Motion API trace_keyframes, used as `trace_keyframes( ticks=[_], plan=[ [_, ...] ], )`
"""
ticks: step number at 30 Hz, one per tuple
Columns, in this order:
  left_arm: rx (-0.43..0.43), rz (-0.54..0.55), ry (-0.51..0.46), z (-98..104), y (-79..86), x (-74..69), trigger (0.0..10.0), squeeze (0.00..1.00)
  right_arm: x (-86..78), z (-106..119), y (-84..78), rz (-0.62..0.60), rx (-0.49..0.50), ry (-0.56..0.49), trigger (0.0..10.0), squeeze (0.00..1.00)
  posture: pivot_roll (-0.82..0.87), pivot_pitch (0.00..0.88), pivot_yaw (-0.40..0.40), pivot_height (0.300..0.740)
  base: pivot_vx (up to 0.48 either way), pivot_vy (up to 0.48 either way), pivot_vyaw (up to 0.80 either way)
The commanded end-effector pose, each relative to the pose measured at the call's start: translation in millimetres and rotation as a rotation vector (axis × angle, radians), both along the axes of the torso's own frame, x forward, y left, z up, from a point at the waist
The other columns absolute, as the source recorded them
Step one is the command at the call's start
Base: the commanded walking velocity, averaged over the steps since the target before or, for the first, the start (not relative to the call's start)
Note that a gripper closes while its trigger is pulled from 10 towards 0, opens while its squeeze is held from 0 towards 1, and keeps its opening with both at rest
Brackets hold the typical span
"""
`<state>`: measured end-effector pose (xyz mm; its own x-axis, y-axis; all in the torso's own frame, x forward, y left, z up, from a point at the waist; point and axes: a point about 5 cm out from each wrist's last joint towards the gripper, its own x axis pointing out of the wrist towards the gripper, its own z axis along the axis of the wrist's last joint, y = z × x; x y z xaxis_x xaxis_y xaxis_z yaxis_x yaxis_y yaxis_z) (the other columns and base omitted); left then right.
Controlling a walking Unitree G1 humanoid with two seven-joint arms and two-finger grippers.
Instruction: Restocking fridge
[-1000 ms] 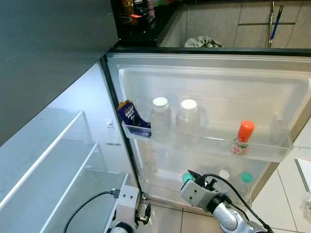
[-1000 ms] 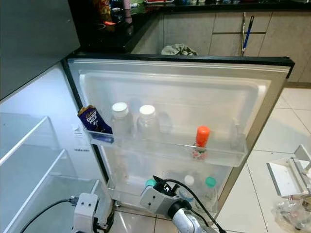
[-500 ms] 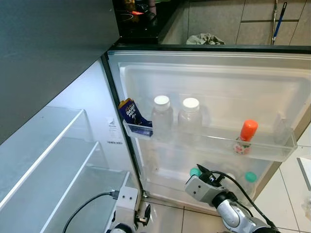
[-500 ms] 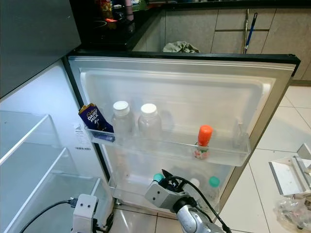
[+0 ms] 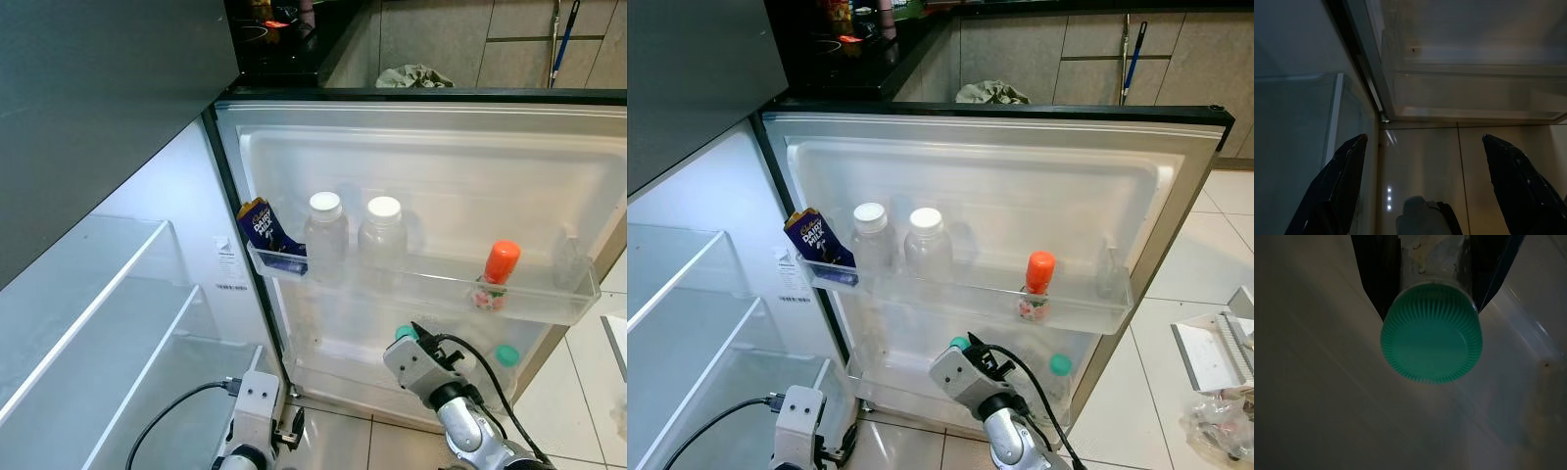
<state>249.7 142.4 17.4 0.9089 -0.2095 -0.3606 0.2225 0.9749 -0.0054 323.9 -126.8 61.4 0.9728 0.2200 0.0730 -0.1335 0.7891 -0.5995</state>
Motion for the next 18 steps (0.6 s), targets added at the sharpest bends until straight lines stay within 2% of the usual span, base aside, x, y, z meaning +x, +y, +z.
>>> trace_keyframes(
  ticks=[1, 9, 15, 16, 17, 18],
  plan=[
    [0.035, -0.007, 0.026, -4.1, 6.7, -4.0, 10.0, 0.0, -4.0, -4.9, 1.2, -0.013, 0.055, 0.022, 10.0, 0.0, 0.11, 0.195, 0.05, 0.616, 0.0, 0.0, 0.0],
    [0.036, -0.011, 0.026, -3.3, 5.8, -4.0, 10.0, 0.0, -2.4, -5.0, 0.6, -0.036, 0.125, 0.058, 10.0, 0.0, 0.12, 0.191, 0.054, 0.616, 0.0, 0.0, 0.0],
    [0.041, -0.017, 0.025, -2.7, 6.2, -2.7, 10.0, 0.0, -3.0, -7.3, 1.1, -0.024, 0.136, 0.088, 10.0, 0.0, 0.11, 0.188, 0.056, 0.616, 0.0, 0.0, 0.0],
    [0.042, -0.018, 0.024, -2.6, 6.2, -2.4, 10.0, 0.0, -3.0, -7.8, 0.8, -0.024, 0.139, 0.094, 10.0, 0.19, 0.11, 0.186, 0.055, 0.616, 0.0, 0.0, 0.0],
    [0.042, -0.018, 0.024, -2.5, 6.1, -2.2, 10.0, 0.0, -3.0, -8.1, 0.6, -0.025, 0.144, 0.1, 10.0, 0.19, 0.11, 0.186, 0.055, 0.616, 0.0, 0.0, 0.0],
    [0.041, -0.018, 0.023, -2.4, 6.0, -1.9, 10.0, 0.0, -2.9, -8.6, 0.3, -0.025, 0.146, 0.107, 10.0, 1.0, 0.11, 0.185, 0.056, 0.616, 0.0, 0.0, 0.0]
  ],
)
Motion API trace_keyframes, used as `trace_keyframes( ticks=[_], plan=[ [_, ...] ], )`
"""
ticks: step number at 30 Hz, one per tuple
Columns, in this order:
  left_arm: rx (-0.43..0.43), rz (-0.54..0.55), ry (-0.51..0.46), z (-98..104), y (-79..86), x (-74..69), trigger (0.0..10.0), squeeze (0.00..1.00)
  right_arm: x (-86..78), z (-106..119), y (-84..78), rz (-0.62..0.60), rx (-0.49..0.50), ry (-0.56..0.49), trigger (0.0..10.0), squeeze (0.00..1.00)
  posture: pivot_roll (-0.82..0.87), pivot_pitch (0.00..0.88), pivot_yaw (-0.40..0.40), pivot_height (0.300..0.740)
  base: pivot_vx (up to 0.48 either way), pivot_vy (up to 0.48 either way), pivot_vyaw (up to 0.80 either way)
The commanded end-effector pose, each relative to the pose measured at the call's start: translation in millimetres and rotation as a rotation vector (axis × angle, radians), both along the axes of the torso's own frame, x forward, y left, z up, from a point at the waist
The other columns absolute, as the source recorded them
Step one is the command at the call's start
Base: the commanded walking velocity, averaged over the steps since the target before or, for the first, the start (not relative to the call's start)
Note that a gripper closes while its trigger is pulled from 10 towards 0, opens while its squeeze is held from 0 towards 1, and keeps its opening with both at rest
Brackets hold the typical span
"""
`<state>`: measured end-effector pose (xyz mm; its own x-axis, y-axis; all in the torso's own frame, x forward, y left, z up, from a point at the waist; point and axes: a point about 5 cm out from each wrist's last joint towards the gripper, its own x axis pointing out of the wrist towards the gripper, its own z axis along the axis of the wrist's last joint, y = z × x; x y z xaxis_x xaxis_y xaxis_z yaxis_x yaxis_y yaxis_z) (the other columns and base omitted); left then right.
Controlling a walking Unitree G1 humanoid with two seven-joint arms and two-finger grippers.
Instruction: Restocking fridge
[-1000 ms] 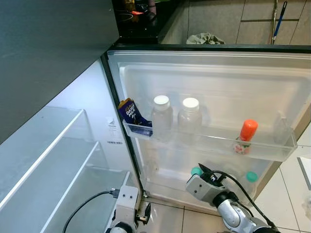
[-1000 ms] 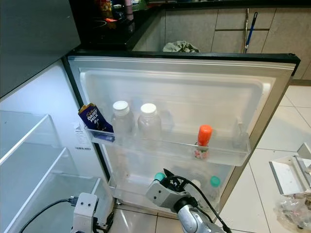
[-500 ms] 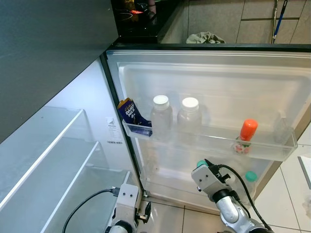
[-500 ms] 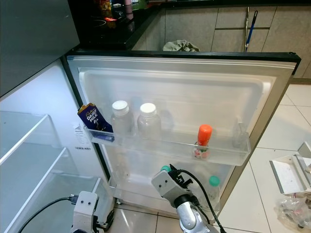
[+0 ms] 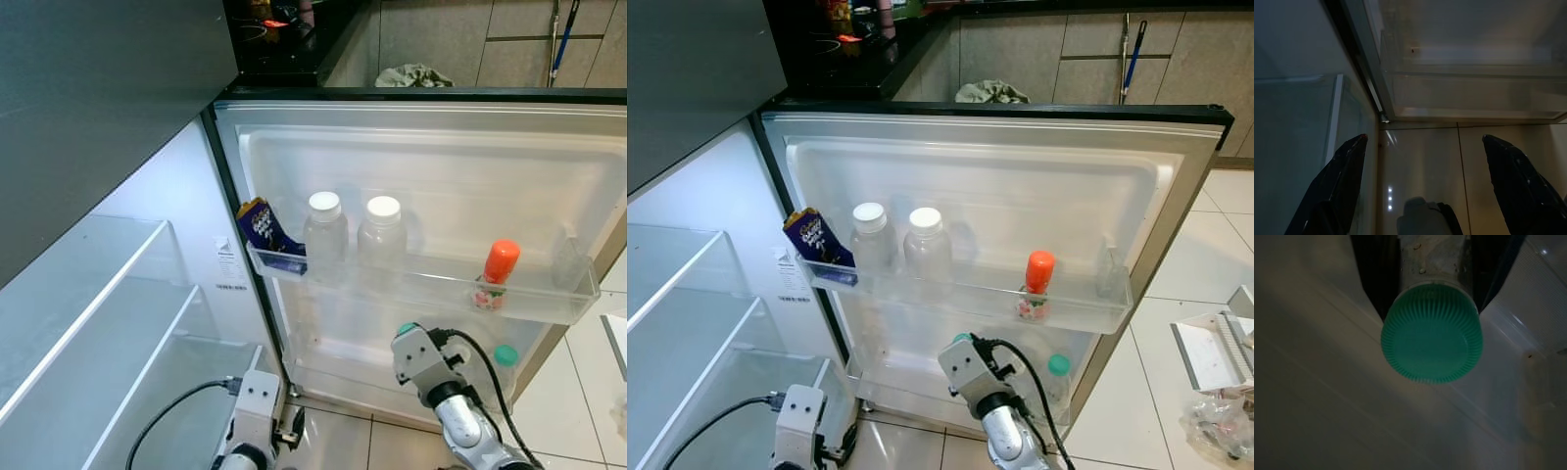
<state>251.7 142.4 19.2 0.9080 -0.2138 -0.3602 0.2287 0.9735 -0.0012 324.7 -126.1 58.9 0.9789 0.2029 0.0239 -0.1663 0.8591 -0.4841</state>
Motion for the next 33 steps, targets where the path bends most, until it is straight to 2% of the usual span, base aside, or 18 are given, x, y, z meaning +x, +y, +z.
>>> trace_keyframes(
  ticks=[1, 6, 7, 8, 18, 23, 27, 30, 32, 33],
  plan=[
    [0.037, -0.012, 0.024, -4.2, 5.9, -3.6, 10.0, 0.0, -3.6, -6.3, -0.6, -0.013, 0.02, 0.035, 10.0, 1.0, 0.11, 0.183, 0.056, 0.616, 0.0, 0.0, 0.0],
    [0.037, -0.014, 0.024, -4.2, 5.4, -3.0, 10.0, 0.0, -2.7, -5.3, -1.2, -0.016, 0.027, 0.034, 10.0, 1.0, 0.11, 0.181, 0.056, 0.616, 0.0, 0.0, 0.0],
    [0.036, -0.015, 0.023, -4.1, 5.0, -2.5, 10.0, 0.0, -2.2, -4.6, -1.6, -0.018, 0.033, 0.034, 10.0, 0.75, 0.11, 0.179, 0.055, 0.616, 0.0, 0.0, 0.0],
    [0.036, -0.015, 0.022, -3.9, 4.5, -2.0, 10.0, 0.0, -1.7, -4.0, -2.1, -0.017, 0.04, 0.034, 10.0, 0.0, 0.11, 0.177, 0.055, 0.616, 0.0, 0.0, 0.0],
    [0.035, -0.016, 0.017, -2.6, 3.5, 1.9, 10.0, 0.0, 1.0, 2.6, -3.9, -0.002, 0.073, 0.009, 10.0, 0.0, 0.1, 0.166, 0.055, 0.616, 0.0, 0.0, 0.0],
    [0.036, -0.016, 0.012, -1.9, 3.9, 4.0, 10.0, 0.0, 2.5, 10.7, -3.7, 0.074, 0.106, -0.015, 10.0, 0.0, 0.09, 0.159, 0.057, 0.616, 0.0, 0.0, 0.0],
    [0.04, -0.025, 0.01, -1.7, 2.9, 6.0, 10.0, 0.0, 0.7, 10.7, 0.8, 0.224, 0.137, 0.053, 10.0, 0.0, 0.09, 0.155, 0.061, 0.616, 0.0, 0.0, 0.0],
    [0.041, -0.029, 0.009, -1.7, 2.6, 6.2, 10.0, 0.0, 0.3, 10.4, 0.7, 0.246, 0.148, 0.07, 10.0, 0.0, 0.09, 0.152, 0.062, 0.616, 0.0, 0.0, 0.0],
    [0.041, -0.029, 0.008, -1.6, 2.6, 7.5, 10.0, 0.0, -2.3, 4.0, 0.2, 0.326, 0.171, 0.18, 10.0, 0.0, 0.08, 0.144, 0.061, 0.616, 0.0, 0.0, 0.0],
    [0.041, -0.029, 0.008, -1.6, 2.6, 7.5, 10.0, 0.0, -2.3, 4.0, 0.2, 0.326, 0.171, 0.18, 10.0, 0.0, 0.08, 0.144, 0.061, 0.616, 0.0, 0.0, 0.0]
  ],
)
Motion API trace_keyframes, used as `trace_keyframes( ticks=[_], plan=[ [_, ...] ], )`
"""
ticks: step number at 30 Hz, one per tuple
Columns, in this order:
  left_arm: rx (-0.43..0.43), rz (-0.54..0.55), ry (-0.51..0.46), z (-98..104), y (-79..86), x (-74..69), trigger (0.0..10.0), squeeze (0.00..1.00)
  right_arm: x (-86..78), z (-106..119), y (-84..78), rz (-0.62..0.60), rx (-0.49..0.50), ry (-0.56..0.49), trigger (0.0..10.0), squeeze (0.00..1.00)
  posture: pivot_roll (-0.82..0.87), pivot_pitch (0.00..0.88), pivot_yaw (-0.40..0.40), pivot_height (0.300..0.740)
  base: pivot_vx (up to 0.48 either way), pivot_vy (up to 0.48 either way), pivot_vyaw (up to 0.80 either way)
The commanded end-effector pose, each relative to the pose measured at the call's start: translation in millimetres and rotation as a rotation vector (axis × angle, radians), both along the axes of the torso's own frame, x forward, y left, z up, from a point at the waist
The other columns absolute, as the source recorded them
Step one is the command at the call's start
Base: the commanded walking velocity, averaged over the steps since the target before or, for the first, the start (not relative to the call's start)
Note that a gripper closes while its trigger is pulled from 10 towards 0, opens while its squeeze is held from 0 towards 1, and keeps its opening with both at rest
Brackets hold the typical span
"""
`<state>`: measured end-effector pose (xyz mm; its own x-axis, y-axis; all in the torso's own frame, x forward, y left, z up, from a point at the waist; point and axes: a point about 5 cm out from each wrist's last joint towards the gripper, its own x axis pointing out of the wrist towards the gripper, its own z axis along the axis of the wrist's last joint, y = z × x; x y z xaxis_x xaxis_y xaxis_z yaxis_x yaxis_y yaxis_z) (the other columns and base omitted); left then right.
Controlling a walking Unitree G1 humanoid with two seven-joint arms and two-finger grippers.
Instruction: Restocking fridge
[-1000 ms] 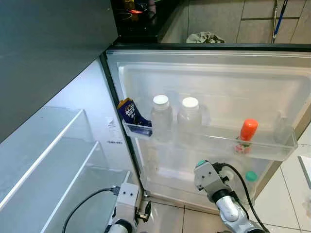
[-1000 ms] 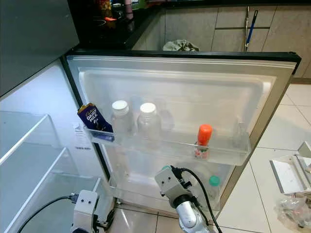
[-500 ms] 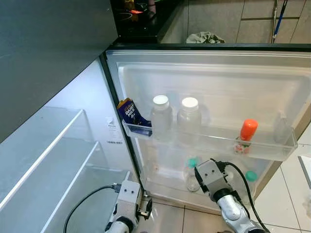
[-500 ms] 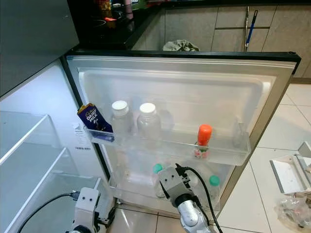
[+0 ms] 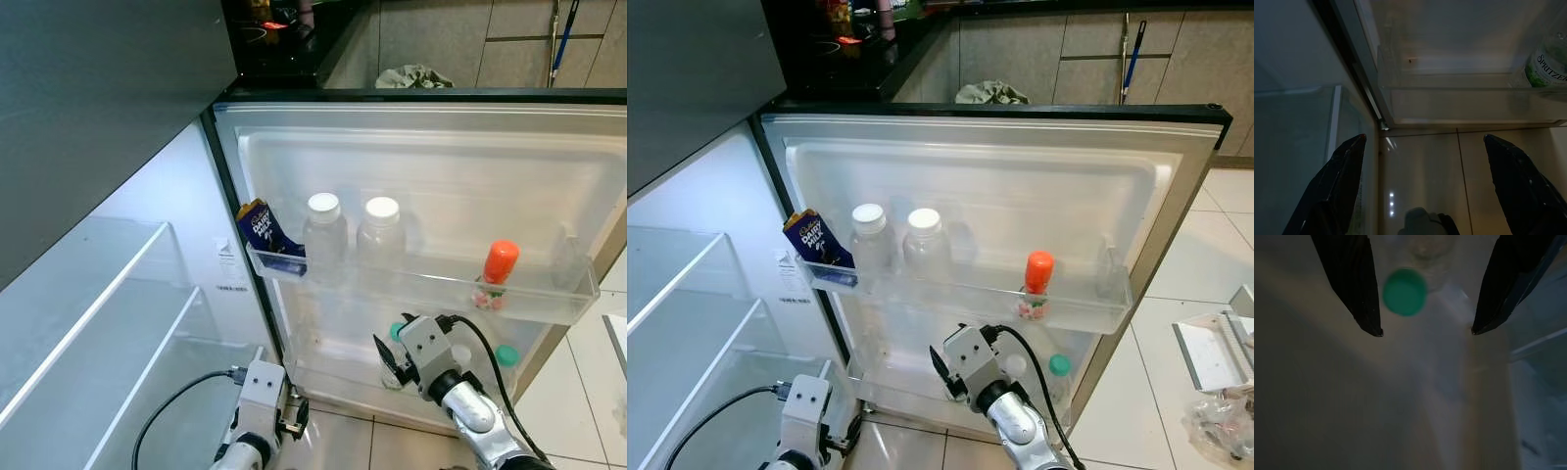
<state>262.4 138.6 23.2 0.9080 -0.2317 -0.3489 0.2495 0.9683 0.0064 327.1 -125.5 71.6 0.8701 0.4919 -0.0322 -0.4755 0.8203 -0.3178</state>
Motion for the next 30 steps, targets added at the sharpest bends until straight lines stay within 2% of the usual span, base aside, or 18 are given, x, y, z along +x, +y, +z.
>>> trace_keyframes(
  ticks=[1, 2, 3, 4, 6, 8, 9, 10, 11, 12, 15, 17, 19, 23, 30],
  plan=[
    [0.036, -0.006, 0.021, -5.5, 6.5, -2.5, 10.0, 0.0, -6.7, -10.7, -0.7, 0.061, 0.026, 0.104, 10.0, 0.0, 0.08, 0.144, 0.061, 0.616, 0.0, 0.0, 0.0],
    [0.036, -0.006, 0.021, -5.5, 6.5, -2.5, 10.0, 0.0, -6.7, -10.7, -0.7, 0.061, 0.026, 0.104, 10.0, 0.0, 0.08, 0.144, 0.061, 0.616, 0.0, 0.0, 0.0],
    [0.027, 0.003, 0.023, -5.8, 7.5, -1.0, 10.0, 0.0, -12.1, -18.6, -4.8, 0.14, 0.073, 0.268, 10.0, 0.0, 0.07, 0.137, 0.06, 0.616, 0.0, 0.0, 0.0],
    [0.016, 0.011, 0.031, -6.7, 8.0, -0.8, 10.0, 0.0, -16.8, -22.4, -8.3, 0.168, 0.061, 0.313, 10.0, 0.0, 0.07, 0.135, 0.059, 0.616, 0.0, 0.0, 0.0],
    [0.009, 0.017, 0.036, -7.4, 8.2, -0.7, 10.0, 0.0, -20.1, -24.8, -10.6, 0.184, 0.049, 0.338, 10.0, 0.0, 0.07, 0.135, 0.059, 0.616, 0.0, 0.0, 0.0],
    [0.001, 0.021, 0.054, -9.8, 8.6, -1.3, 10.0, 0.0, -25.1, -26.9, -16.2, 0.187, 0.015, 0.314, 10.0, 0.0, 0.06, 0.131, 0.057, 0.616, 0.0, 0.0, 0.0],
    [0.0, 0.026, 0.071, -12.5, 9.0, -2.2, 10.0, 0.0, -27.7, -29.9, -23.4, 0.149, 0.005, 0.299, 10.0, 0.0, 0.06, 0.127, 0.054, 0.616, 0.0, 0.0, 0.0],
    [0.0, 0.026, 0.071, -12.5, 9.0, -2.2, 10.0, 0.0, -27.7, -29.9, -23.4, 0.149, 0.005, 0.299, 10.0, 0.0, 0.06, 0.127, 0.054, 0.616, 0.0, 0.0, 0.0],
    [-0.001, 0.032, 0.08, -14.1, 9.6, -2.9, 10.0, 0.0, -27.6, -32.7, -32.2, 0.079, 0.006, 0.292, 10.0, 0.0, 0.05, 0.123, 0.052, 0.616, 0.0, 0.0, 0.0],
    [-0.001, 0.032, 0.08, -14.1, 9.6, -2.9, 10.0, 0.0, -27.6, -32.7, -32.2, 0.079, 0.006, 0.292, 10.0, 0.0, 0.05, 0.123, 0.052, 0.616, 0.0, 0.0, 0.0],
    [-0.019, 0.051, 0.091, -16.7, 9.9, -4.2, 10.0, 0.0, -24.8, -38.7, -51.0, -0.059, 0.025, 0.337, 10.0, 0.0, 0.04, 0.116, 0.053, 0.616, 0.0, 0.0, 0.0],
    [-0.013, 0.053, 0.108, -21.1, 8.5, -5.9, 10.0, 0.0, -25.3, -39.9, -56.3, -0.09, 0.091, 0.379, 10.0, 0.0, 0.02, 0.105, 0.043, 0.616, 0.0, 0.0, 0.0],
    [-0.013, 0.053, 0.108, -21.1, 8.5, -5.9, 10.0, 0.0, -25.3, -39.9, -56.3, -0.09, 0.091, 0.379, 10.0, 0.0, 0.02, 0.105, 0.043, 0.616, 0.0, 0.0, 0.0],
    [-0.011, 0.095, 0.128, -26.2, 10.1, -5.9, 10.0, 0.0, -30.3, -44.6, -55.9, -0.164, 0.164, 0.397, 10.0, 0.0, 0.01, 0.094, 0.032, 0.616, 0.0, 0.0, 0.0],
    [-0.044, 0.118, 0.129, -26.1, 8.5, -2.4, 10.0, 0.0, -36.4, -56.3, -50.3, -0.194, 0.173, 0.439, 10.0, 0.0, 0.0, 0.083, 0.021, 0.616, 0.0, 0.0, 0.0]
  ],
)
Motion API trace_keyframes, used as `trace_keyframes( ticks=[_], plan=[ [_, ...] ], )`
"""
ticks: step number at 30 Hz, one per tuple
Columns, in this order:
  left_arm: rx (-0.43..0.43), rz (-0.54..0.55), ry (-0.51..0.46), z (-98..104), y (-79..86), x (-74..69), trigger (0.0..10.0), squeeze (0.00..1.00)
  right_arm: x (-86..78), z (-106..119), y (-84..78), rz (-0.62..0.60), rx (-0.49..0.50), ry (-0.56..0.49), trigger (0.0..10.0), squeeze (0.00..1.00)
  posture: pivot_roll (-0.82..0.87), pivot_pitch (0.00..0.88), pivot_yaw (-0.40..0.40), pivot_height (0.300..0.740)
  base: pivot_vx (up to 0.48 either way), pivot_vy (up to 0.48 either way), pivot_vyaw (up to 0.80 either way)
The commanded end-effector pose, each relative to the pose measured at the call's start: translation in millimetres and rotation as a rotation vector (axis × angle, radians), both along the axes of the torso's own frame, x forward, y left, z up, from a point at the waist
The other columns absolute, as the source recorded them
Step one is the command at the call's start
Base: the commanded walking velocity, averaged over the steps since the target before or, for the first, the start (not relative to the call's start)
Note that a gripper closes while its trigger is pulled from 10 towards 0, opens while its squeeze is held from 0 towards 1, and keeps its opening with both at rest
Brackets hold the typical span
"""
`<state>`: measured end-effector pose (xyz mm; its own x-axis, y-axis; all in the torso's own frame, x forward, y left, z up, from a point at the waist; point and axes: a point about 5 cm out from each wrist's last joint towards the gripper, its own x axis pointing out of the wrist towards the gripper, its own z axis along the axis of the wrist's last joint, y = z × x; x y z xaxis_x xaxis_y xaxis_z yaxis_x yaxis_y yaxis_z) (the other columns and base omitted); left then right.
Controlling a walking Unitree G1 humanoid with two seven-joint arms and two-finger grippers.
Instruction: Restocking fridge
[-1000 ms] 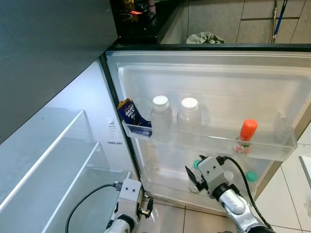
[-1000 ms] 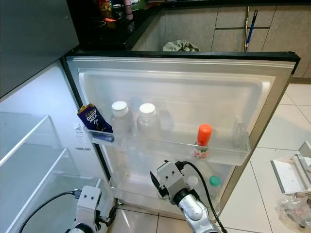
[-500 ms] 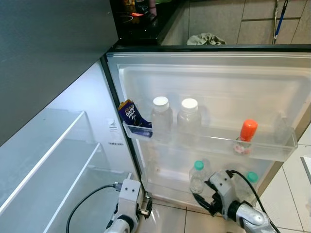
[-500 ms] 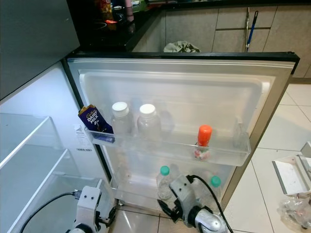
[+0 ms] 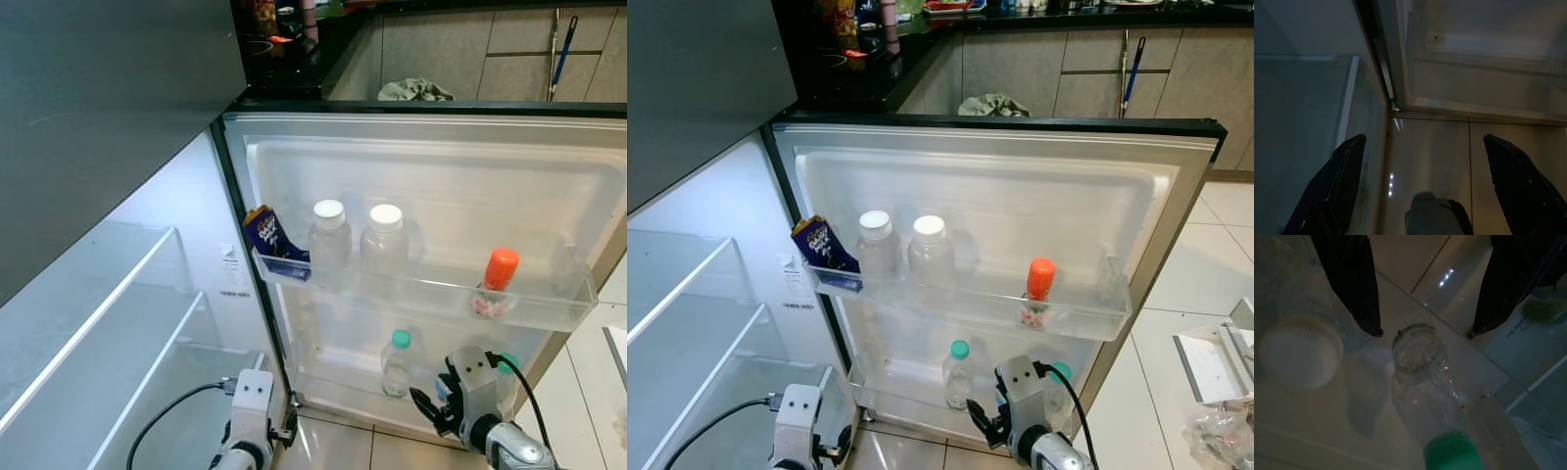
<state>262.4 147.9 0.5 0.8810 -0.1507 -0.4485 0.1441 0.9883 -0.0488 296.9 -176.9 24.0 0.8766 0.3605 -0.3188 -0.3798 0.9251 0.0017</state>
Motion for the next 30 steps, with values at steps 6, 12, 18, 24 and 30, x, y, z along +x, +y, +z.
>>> trace_keyframes(
  ticks=[6, 12, 18, 24, 30],
  plan=[
    [-0.034, 0.009, 0.002, -1.8, -5.3, 0.0, 10.0, 0.0, -11.0, -16.0, 9.1, 0.02, -0.003, 0.064, 10.0, 0.0, -0.01, 0.074, 0.022, 0.616, 0.0, 0.0, 0.0],
    [-0.034, -0.008, 0.002, -3.2, -8.3, -0.1, 10.0, 0.0, -16.0, -19.4, 15.4, 0.027, -0.016, 0.07, 10.0, 0.0, -0.01, 0.063, 0.029, 0.616, 0.0, -0.164, 0.0],
    [-0.067, 0.036, 0.008, -3.8, -6.9, 1.8, 10.0, 0.0, -16.0, -20.5, 15.1, 0.023, -0.025, 0.072, 10.0, 0.0, -0.01, 0.059, 0.025, 0.616, 0.0, -0.176, 0.0],
    [-0.06, 0.034, 0.005, -3.7, -6.8, 2.2, 10.0, 0.0, -14.6, -19.5, 15.2, 0.027, -0.032, 0.07, 10.0, 0.0, -0.01, 0.06, 0.024, 0.616, 0.0, 0.0, 0.0],
    [-0.066, 0.037, 0.001, -3.9, -6.8, 1.7, 10.0, 0.0, -13.2, -16.7, 17.6, 0.039, -0.029, 0.057, 10.0, 0.0, -0.01, 0.06, 0.021, 0.616, 0.0, 0.0, 0.0]
  ],
)
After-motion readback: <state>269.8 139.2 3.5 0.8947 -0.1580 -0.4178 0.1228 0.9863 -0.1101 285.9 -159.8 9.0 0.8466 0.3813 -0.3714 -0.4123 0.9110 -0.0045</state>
